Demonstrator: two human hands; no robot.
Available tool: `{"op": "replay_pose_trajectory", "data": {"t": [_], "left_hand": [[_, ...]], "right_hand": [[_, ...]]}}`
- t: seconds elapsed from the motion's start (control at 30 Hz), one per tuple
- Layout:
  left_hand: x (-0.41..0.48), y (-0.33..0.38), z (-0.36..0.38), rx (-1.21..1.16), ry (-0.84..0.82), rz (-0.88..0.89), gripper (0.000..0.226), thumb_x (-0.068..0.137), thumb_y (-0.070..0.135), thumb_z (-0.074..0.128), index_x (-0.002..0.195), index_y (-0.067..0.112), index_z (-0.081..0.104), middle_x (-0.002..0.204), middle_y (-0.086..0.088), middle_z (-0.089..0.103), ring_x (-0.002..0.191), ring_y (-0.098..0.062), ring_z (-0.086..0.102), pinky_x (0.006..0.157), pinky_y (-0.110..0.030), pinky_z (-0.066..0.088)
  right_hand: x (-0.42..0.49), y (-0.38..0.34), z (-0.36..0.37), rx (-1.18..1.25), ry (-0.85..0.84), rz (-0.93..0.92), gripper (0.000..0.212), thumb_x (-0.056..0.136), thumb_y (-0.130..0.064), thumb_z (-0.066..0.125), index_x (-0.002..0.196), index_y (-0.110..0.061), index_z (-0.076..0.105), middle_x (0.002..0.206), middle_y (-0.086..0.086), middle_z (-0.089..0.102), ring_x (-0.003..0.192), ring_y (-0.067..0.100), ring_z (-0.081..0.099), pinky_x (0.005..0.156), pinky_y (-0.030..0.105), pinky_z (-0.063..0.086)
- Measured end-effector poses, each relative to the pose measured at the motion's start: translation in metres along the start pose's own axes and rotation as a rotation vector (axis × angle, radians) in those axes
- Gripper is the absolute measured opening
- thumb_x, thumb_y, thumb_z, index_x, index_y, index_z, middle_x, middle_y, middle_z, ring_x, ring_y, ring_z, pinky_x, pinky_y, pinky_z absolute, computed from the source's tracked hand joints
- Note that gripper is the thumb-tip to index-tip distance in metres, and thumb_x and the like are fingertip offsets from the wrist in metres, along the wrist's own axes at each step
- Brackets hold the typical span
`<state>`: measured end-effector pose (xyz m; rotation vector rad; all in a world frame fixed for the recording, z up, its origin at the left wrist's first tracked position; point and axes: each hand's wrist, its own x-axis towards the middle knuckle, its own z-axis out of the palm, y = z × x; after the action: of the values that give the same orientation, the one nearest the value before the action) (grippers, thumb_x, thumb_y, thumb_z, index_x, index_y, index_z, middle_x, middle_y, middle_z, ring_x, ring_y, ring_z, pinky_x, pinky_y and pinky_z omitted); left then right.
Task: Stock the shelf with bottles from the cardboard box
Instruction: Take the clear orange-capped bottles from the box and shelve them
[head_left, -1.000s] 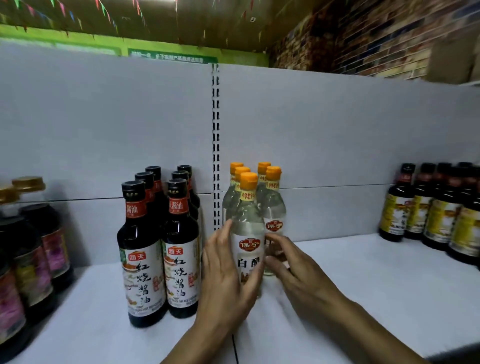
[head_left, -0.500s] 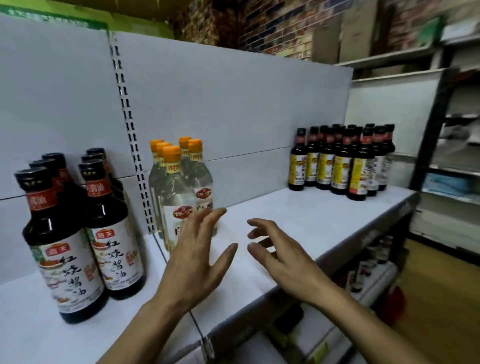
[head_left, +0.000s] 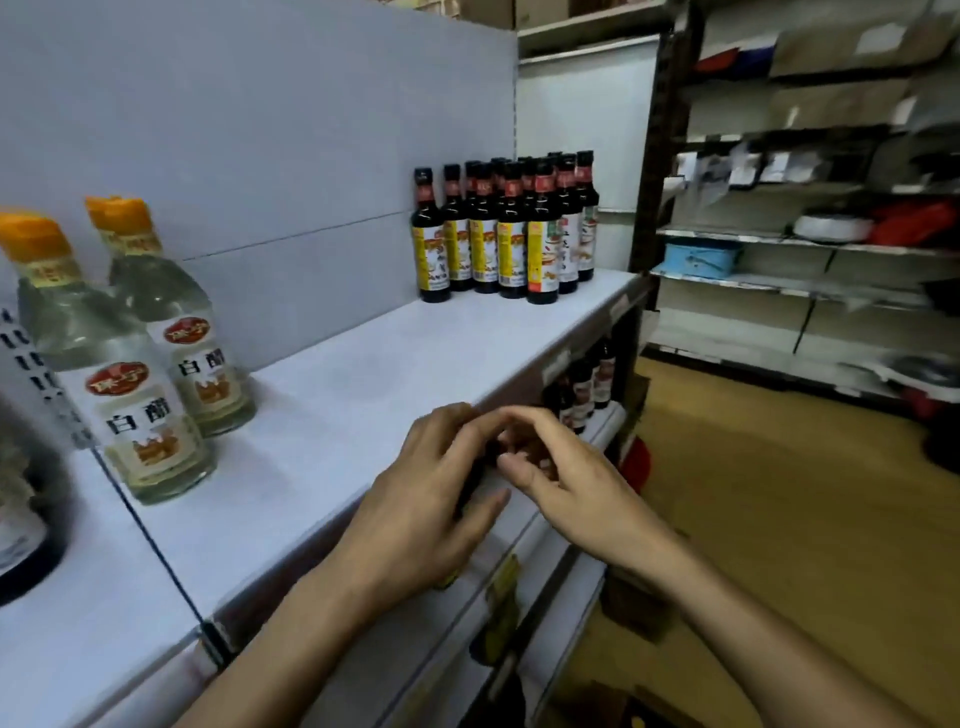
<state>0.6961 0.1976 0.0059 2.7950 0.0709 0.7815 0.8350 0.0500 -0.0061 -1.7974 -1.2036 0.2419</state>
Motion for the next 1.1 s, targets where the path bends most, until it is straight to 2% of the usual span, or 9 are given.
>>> {"op": "replay_pose_trajectory", "data": {"t": [0.17,0.23,0.57,0.7,0.8,0.87,0.93,1.03,1.1], "left_hand": [[0.026,0.037,0.071,-0.100,-0.097,-0.006,0.064,0.099,0.051,0.053,0.155,0.037,0.026,0.149,0.012,0.028,0.138,-0.010,0.035,0.100,-0.032,0.051],[0.036,0.052,0.098,-0.159,-0.130,-0.027,0.061,0.100,0.051,0.052,0.154,0.038,0.025,0.148,0.014,0.027,0.138,-0.007,0.034,0.101,-0.026,0.047],[0.048,0.108,0.245,-0.304,-0.360,-0.176,0.065,0.100,0.044,0.056,0.155,0.038,0.022,0.150,0.012,0.029,0.140,-0.012,0.038,0.109,-0.039,0.046],[0.037,0.115,0.281,-0.333,-0.477,-0.215,0.070,0.098,0.045,0.059,0.156,0.039,0.020,0.147,0.012,0.030,0.136,-0.010,0.039,0.108,-0.037,0.047],[0.035,0.116,0.308,-0.353,-0.537,-0.266,0.069,0.098,0.045,0.059,0.157,0.037,0.022,0.149,0.011,0.030,0.137,-0.009,0.038,0.109,-0.032,0.046],[0.031,0.117,0.327,-0.362,-0.572,-0.285,0.068,0.099,0.042,0.059,0.156,0.036,0.024,0.149,0.012,0.031,0.137,-0.010,0.040,0.103,-0.025,0.044],[0.025,0.117,0.348,-0.373,-0.607,-0.290,0.065,0.100,0.042,0.057,0.155,0.036,0.024,0.149,0.012,0.031,0.136,-0.010,0.040,0.098,-0.023,0.041],[0.012,0.112,0.386,-0.453,-0.678,-0.322,0.060,0.099,0.044,0.057,0.151,0.037,0.028,0.141,0.006,0.039,0.131,-0.016,0.048,0.104,-0.036,0.048],[0.000,0.111,0.408,-0.496,-0.708,-0.369,0.060,0.098,0.041,0.059,0.150,0.038,0.030,0.138,0.007,0.041,0.128,-0.017,0.052,0.103,-0.039,0.050]], "right_hand": [[-0.034,0.055,-0.043,-0.008,0.021,0.111,0.043,0.102,-0.047,0.052,0.144,-0.044,0.041,0.135,-0.020,0.051,0.112,-0.003,0.059,0.092,0.028,0.055],[-0.047,0.079,-0.059,-0.012,0.019,0.161,0.042,0.102,-0.045,0.053,0.143,-0.044,0.042,0.138,-0.020,0.048,0.115,-0.004,0.058,0.094,0.028,0.055],[-0.112,0.212,-0.116,-0.046,-0.047,0.395,0.039,0.102,-0.044,0.053,0.140,-0.040,0.047,0.130,-0.015,0.050,0.113,-0.002,0.058,0.097,0.031,0.055],[-0.135,0.250,-0.119,-0.027,-0.075,0.468,0.036,0.102,-0.040,0.055,0.137,-0.039,0.051,0.130,-0.012,0.055,0.111,-0.002,0.059,0.094,0.027,0.055],[-0.150,0.277,-0.118,-0.013,-0.095,0.532,0.035,0.102,-0.039,0.056,0.136,-0.040,0.050,0.129,-0.014,0.055,0.113,-0.003,0.058,0.094,0.030,0.055],[-0.160,0.294,-0.112,0.002,-0.084,0.581,0.035,0.101,-0.037,0.057,0.135,-0.037,0.052,0.127,-0.013,0.056,0.112,-0.002,0.058,0.095,0.031,0.055],[-0.172,0.311,-0.104,0.013,-0.076,0.629,0.035,0.101,-0.035,0.058,0.135,-0.034,0.053,0.124,-0.014,0.057,0.112,-0.001,0.058,0.096,0.028,0.054],[-0.188,0.337,-0.085,0.039,-0.084,0.722,0.034,0.102,-0.034,0.058,0.136,-0.031,0.054,0.119,-0.017,0.056,0.105,-0.007,0.058,0.087,0.008,0.047],[-0.196,0.352,-0.068,0.059,-0.084,0.773,0.034,0.102,-0.032,0.058,0.136,-0.030,0.055,0.117,-0.015,0.057,0.100,-0.010,0.056,0.082,0.001,0.042]]}}
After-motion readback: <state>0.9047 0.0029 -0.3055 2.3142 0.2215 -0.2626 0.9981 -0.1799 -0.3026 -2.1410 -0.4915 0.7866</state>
